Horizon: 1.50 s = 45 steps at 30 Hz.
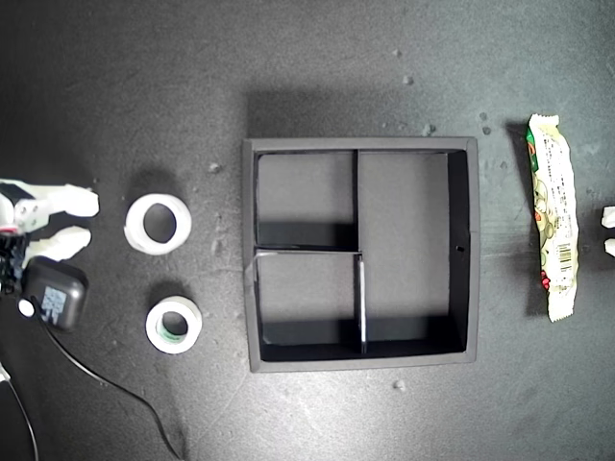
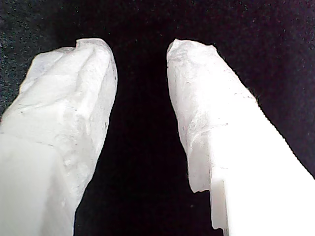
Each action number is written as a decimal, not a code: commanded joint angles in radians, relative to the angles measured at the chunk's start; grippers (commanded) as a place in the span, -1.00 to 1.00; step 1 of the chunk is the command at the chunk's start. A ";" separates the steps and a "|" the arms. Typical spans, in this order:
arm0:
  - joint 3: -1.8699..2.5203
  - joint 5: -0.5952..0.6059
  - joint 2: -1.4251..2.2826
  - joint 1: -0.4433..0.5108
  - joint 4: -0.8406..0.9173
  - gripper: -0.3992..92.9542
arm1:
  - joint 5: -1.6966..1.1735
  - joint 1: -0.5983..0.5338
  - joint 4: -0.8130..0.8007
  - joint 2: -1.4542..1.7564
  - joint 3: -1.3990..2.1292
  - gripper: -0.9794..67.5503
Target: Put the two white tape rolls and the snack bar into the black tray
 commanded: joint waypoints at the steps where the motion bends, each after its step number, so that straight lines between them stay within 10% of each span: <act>1: 0.060 -0.011 0.051 0.006 0.037 -0.81 | -0.268 0.170 -0.008 0.067 0.012 -0.97; 41: 0.060 -0.114 0.052 -0.063 -0.193 -0.99 | -0.129 0.350 -0.097 0.060 0.012 -0.98; 45: 0.060 -0.184 0.043 -0.060 -0.192 -0.75 | -0.121 0.348 -0.109 0.057 0.012 -0.97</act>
